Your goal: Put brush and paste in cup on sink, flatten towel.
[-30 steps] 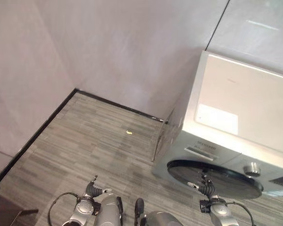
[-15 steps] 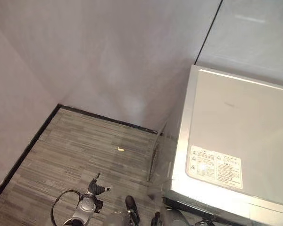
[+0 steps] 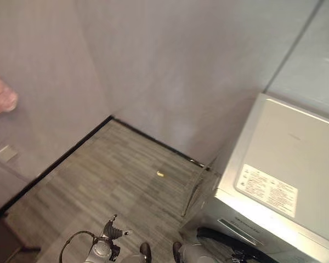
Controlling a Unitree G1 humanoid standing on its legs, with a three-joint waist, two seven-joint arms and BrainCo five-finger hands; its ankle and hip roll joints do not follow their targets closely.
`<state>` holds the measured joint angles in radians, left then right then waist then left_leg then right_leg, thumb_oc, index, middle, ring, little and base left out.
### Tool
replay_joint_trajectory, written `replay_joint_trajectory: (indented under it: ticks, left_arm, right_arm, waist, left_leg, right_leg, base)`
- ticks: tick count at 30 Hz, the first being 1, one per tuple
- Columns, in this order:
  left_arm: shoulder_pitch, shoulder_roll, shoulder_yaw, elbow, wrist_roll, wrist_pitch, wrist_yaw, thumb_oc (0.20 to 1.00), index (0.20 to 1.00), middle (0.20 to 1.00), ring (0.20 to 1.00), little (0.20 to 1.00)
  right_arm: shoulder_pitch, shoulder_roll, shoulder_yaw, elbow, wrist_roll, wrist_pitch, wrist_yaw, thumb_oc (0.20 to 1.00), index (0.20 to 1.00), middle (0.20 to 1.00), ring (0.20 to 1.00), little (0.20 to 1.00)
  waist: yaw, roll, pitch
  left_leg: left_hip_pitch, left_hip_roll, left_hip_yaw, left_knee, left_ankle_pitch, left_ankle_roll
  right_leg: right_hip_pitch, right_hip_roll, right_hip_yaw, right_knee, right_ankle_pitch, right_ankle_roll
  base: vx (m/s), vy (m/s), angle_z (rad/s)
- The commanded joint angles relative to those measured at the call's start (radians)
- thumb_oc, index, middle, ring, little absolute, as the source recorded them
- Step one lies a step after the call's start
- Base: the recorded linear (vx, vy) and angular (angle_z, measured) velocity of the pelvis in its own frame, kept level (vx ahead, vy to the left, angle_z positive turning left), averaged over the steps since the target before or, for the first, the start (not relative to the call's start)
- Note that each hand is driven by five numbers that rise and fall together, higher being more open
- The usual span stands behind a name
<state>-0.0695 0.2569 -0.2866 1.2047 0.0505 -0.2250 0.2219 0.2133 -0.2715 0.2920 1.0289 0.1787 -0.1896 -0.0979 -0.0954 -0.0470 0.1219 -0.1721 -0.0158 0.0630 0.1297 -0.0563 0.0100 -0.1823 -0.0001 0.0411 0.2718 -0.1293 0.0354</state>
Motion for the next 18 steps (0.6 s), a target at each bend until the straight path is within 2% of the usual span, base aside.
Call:
replay_joint_trajectory:
  ticks: [1, 3, 9, 15, 16, 17, 18]
  left_arm:
    - [-0.048, 0.047, 0.01, -0.02, 0.023, -0.022, 0.01, 1.0, 1.0, 1.0, 1.0, 1.0]
    - [-0.043, 0.046, 0.012, -0.025, 0.015, -0.022, 0.01, 1.0, 1.0, 1.0, 1.0, 1.0]
    - [-0.047, 0.033, 0.0, -0.056, -0.017, -0.031, 0.019, 1.0, 1.0, 1.0, 1.0, 1.0]
    - [-0.068, 0.03, -0.029, -0.095, -0.028, -0.034, 0.027, 1.0, 1.0, 1.0, 1.0, 1.0]
    - [-0.083, 0.024, -0.031, -0.098, -0.033, -0.032, 0.034, 1.0, 1.0, 1.0, 1.0, 1.0]
    - [-0.088, 0.018, -0.026, -0.098, -0.036, -0.028, 0.04, 1.0, 1.0, 1.0, 1.0, 1.0]
    - [-0.095, 0.014, -0.019, -0.091, -0.036, -0.023, 0.039, 1.0, 1.0, 1.0, 1.0, 1.0]
  right_arm:
    - [-0.132, -0.029, -0.039, -0.085, -0.009, -0.073, -0.009, 1.0, 1.0, 1.0, 1.0, 1.0]
    - [-0.13, -0.032, -0.035, -0.093, -0.013, -0.072, -0.007, 1.0, 1.0, 1.0, 1.0, 1.0]
    - [-0.138, -0.037, -0.018, -0.071, -0.018, -0.075, -0.006, 1.0, 1.0, 1.0, 1.0, 1.0]
    - [-0.146, -0.051, 0.006, -0.093, -0.025, -0.079, -0.016, 1.0, 1.0, 1.0, 1.0, 1.0]
    - [-0.145, -0.052, -0.003, -0.092, -0.019, -0.083, -0.025, 1.0, 1.0, 1.0, 1.0, 1.0]
    - [-0.144, -0.053, -0.01, -0.092, -0.016, -0.083, -0.03, 1.0, 1.0, 1.0, 1.0, 1.0]
    - [-0.138, -0.049, -0.012, -0.083, -0.025, -0.078, -0.033, 1.0, 1.0, 1.0, 1.0, 1.0]
  waist:
    - [0.024, -0.04, 0.001]
    - [0.028, -0.04, 0.0]
    - [0.051, -0.033, 0.008]
    - [0.057, -0.026, 0.038]
    - [0.042, -0.023, 0.043]
    - [0.014, -0.021, 0.042]
    - [-0.039, -0.022, 0.024]
  left_leg:
    - [0.086, -0.011, 0.044, -0.011, 0.013, -0.001]
    - [0.086, -0.006, 0.039, -0.021, 0.022, -0.006]
    - [0.057, 0.015, -0.029, -0.054, 0.077, -0.044]
    - [0.007, 0.014, -0.089, -0.032, 0.111, -0.073]
    - [-0.017, 0.047, -0.014, -0.028, 0.134, -0.077]
    - [-0.02, 0.099, 0.14, -0.026, 0.149, -0.082]
    - [0.014, 0.186, 0.368, -0.009, 0.131, -0.101]
  right_leg:
    - [0.039, -0.07, 0.032, -0.119, 0.161, 0.113]
    - [0.045, -0.068, 0.027, -0.127, 0.159, 0.11]
    - [0.071, -0.06, -0.048, -0.168, 0.131, 0.082]
    - [0.073, -0.05, -0.122, -0.17, 0.12, 0.056]
    - [0.074, -0.06, -0.163, -0.174, 0.119, 0.053]
    - [0.078, -0.074, -0.196, -0.178, 0.121, 0.057]
    - [0.09, -0.096, -0.241, -0.191, 0.114, 0.067]
  base:
    - [-0.01, -0.1, 0.16]
    - [-0.02, -0.132, -0.05]
    - [-0.04, -0.17, 0.11]
    - [-0.07, -0.14, 0.76]
    - [-0.13, -0.07, 1.08]
    - [-0.12, -0.041, 1.1]
    - [-0.03, -0.014, 1.39]
